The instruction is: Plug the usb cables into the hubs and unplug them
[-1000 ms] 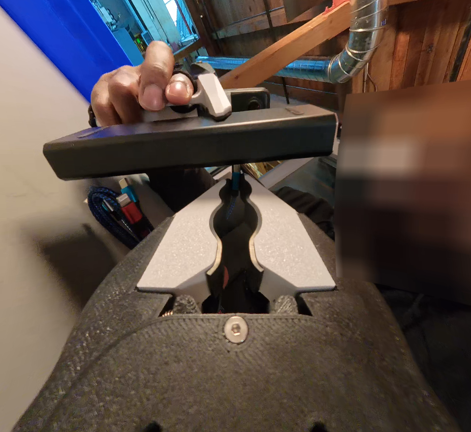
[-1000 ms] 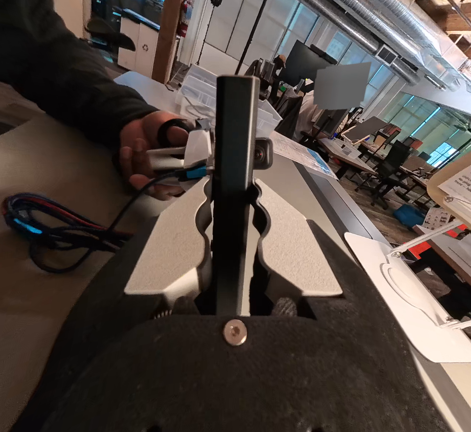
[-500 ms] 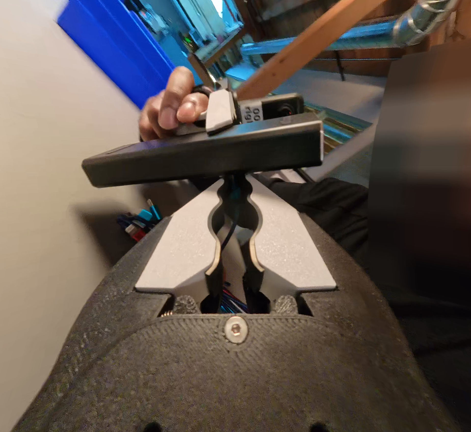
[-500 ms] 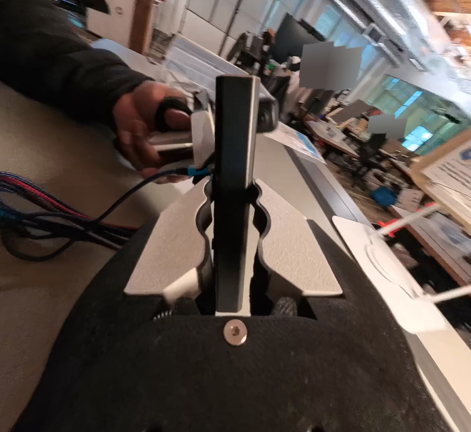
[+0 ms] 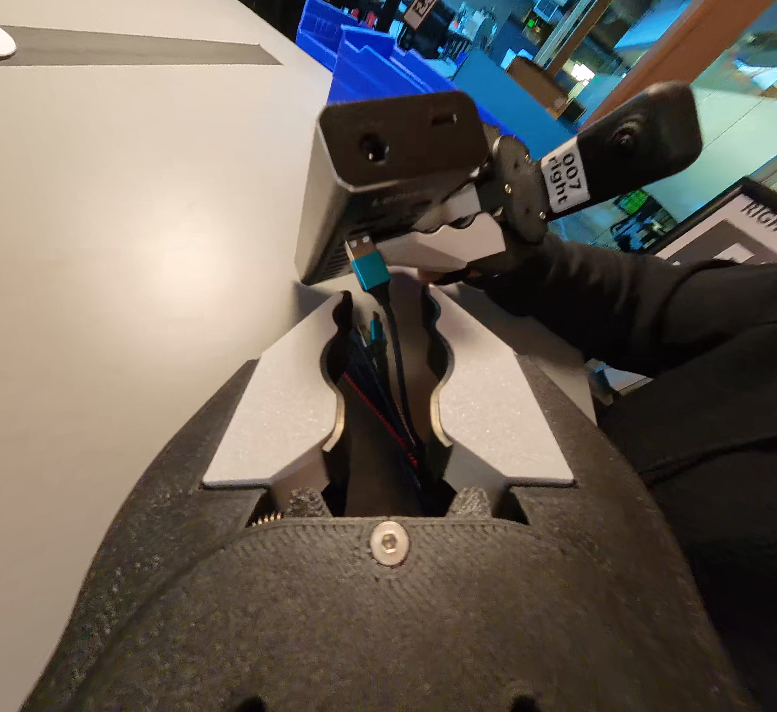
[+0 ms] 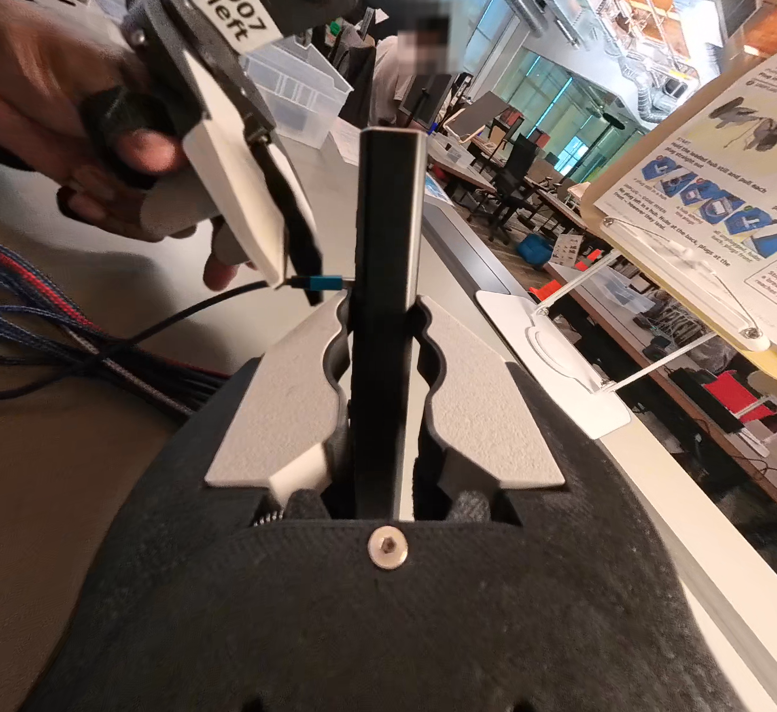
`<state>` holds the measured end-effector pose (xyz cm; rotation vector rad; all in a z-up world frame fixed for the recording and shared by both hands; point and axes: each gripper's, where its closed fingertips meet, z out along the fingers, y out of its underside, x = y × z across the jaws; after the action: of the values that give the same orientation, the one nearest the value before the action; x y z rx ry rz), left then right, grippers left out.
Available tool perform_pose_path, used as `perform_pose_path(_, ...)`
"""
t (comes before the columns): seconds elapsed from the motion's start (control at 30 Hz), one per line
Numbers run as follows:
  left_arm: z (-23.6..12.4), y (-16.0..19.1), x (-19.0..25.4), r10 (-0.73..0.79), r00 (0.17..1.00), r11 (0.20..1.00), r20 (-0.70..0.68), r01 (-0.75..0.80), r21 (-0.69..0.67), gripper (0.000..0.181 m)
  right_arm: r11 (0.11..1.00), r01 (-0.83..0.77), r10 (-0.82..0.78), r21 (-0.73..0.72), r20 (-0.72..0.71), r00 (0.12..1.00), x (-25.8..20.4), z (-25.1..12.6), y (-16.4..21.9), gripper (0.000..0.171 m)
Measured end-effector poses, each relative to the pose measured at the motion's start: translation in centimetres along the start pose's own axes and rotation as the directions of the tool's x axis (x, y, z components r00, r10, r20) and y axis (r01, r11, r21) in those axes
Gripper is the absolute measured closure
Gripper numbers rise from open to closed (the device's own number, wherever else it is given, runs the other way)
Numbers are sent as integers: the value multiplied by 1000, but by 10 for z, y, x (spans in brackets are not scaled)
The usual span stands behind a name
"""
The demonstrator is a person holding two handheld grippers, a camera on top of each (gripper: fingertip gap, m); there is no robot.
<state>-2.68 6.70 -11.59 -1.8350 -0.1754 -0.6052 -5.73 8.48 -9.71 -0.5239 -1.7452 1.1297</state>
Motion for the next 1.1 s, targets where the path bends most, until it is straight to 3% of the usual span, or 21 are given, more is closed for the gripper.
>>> perform_pose_path(0.13,7,9,-2,-7,1000,1000,23,8,-22,146,1000,-3,3,2,-10,1000,2,0,-1,145)
perform_pose_path(0.27,5,4,-3,12,999,999,44,-13,39,166,1000,-4,4,3,2,1000,-2,0,-2,145)
perform_pose_path(0.4,2,3,-6,63,995,997,78,-66,41,170,1000,-30,29,10,23,999,-3,-1,-4,145)
perform_pose_path(0.53,3,4,-5,136,985,990,109,-140,26,171,998,-58,57,11,72,996,-5,-4,-3,144)
perform_pose_path(0.73,-1,1,-4,132,986,990,107,-135,27,172,996,85,-84,-1,25,996,-8,-3,-7,144)
perform_pose_path(1.1,-3,0,-2,168,979,985,120,-171,15,173,994,112,-112,1,35,993,-13,-3,-10,143)
